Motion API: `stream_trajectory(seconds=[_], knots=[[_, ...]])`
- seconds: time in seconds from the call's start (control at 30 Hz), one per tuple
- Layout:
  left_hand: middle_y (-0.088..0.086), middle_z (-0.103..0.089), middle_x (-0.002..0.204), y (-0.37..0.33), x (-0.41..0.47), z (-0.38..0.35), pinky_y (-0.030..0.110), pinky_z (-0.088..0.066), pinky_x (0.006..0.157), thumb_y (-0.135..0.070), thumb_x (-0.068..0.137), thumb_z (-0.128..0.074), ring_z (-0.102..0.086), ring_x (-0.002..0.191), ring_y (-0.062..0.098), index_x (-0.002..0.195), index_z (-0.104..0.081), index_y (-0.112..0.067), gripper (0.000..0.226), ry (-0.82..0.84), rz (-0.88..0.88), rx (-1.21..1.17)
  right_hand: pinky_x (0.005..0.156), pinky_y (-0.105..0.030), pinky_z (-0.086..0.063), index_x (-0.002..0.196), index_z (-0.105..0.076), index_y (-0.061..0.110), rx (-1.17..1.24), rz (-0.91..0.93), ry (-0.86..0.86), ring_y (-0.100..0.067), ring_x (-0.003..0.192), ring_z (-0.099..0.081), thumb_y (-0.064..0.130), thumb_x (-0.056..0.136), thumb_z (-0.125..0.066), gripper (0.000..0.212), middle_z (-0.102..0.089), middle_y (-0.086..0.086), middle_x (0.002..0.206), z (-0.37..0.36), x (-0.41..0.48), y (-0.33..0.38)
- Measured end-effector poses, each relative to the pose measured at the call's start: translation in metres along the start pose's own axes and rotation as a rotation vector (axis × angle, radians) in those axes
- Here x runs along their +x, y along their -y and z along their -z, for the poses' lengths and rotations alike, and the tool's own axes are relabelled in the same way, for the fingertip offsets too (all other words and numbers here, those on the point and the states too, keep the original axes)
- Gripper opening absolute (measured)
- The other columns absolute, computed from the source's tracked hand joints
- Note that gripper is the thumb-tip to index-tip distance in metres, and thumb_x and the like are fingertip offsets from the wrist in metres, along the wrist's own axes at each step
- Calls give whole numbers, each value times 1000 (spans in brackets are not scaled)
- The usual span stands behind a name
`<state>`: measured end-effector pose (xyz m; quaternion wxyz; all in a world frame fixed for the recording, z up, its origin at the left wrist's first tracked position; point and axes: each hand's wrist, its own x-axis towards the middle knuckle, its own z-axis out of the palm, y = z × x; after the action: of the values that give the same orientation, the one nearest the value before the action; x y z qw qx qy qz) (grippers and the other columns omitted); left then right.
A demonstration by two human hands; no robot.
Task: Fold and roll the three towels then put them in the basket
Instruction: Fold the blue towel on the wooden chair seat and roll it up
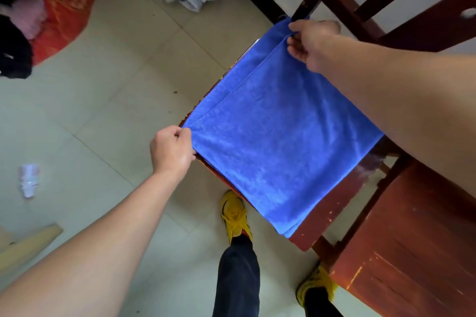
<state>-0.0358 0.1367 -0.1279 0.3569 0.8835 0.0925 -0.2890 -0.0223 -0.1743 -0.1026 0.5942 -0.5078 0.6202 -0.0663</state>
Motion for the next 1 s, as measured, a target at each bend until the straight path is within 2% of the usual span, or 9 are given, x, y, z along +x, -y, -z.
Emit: stream_trajectory(seconds=[0.13, 0.23, 0.3, 0.4, 0.53, 0.63, 0.83, 0.9, 1.0], knots=[[13, -62, 48, 0, 5, 1, 27, -49, 52, -15, 79, -44, -59, 37, 18, 65, -56, 3, 26, 18, 45, -26, 52, -20, -52, 95, -65, 11, -53, -6, 81, -10, 64, -68, 12, 84, -66, 11, -68, -2, 80, -9, 6, -5], [13, -64, 52, -1, 6, 4, 33, -56, 57, -19, 78, -46, -64, 46, 24, 69, -58, 4, 27, 33, 63, 5, 55, -21, -53, 96, -66, 15, -73, -1, 131, -8, 74, -72, 15, 83, -63, 13, -71, 0, 90, -2, 4, -4], [14, -65, 58, -3, 5, 7, 40, -57, 64, -21, 77, -48, -66, 60, 32, 69, -59, 0, 25, -4, 41, 88, 54, -22, -53, 92, -68, 16, -92, 18, 82, -8, 71, -72, 17, 82, -63, 11, -72, 0, 89, 12, -1, -7], [7, -62, 65, -13, -3, 7, 35, -48, 62, -24, 76, -56, -59, 73, 34, 76, -58, -14, 10, -73, -57, 207, 57, -25, -51, 82, -68, 16, -231, 113, -121, -14, 67, -69, 15, 80, -60, 8, -71, -5, 86, 56, -8, -26], [3, -60, 80, -22, -30, -6, 32, -38, 63, -31, 75, -65, -54, 77, 29, 95, -45, -21, 30, -121, -2, 147, 87, -29, -46, 117, -63, 22, -852, 268, -211, -23, 107, -61, 27, 84, -59, 34, -65, -3, 119, 145, -20, -72], [-4, -53, 71, -15, -69, -26, 30, -33, 65, -32, 77, -71, -52, 75, 28, 92, -42, -17, 36, -114, 145, 96, 95, -37, -45, 131, -54, 19, -969, 220, -163, -30, 117, -55, 28, 86, -62, 47, -56, -8, 132, 194, -25, -96], [3, -60, 65, 15, -169, -78, 28, -46, 58, -37, 73, -79, -56, 60, 20, 75, -62, -7, 35, 394, 481, -62, 68, -30, -40, 101, -66, 20, -903, 260, -115, -23, 88, -62, 31, 80, -74, 25, -62, 1, 89, 226, -25, -108], [4, -65, 68, 21, -190, -92, 28, -50, 62, -27, 76, -78, -60, 64, 19, 76, -65, -7, 24, 429, 516, -82, 65, -30, -40, 90, -65, 24, -858, 298, -110, -22, 82, -62, 35, 79, -75, 19, -63, 1, 85, 232, -27, -111], [8, -67, 75, 24, -203, -103, 26, -49, 63, -3, 78, -69, -61, 68, 20, 76, -65, -6, 5, 324, 536, -128, 60, -34, -47, 78, -62, 27, -835, 394, -90, -21, 70, -62, 44, 76, -75, 22, -61, 5, 71, 240, -36, -114]])
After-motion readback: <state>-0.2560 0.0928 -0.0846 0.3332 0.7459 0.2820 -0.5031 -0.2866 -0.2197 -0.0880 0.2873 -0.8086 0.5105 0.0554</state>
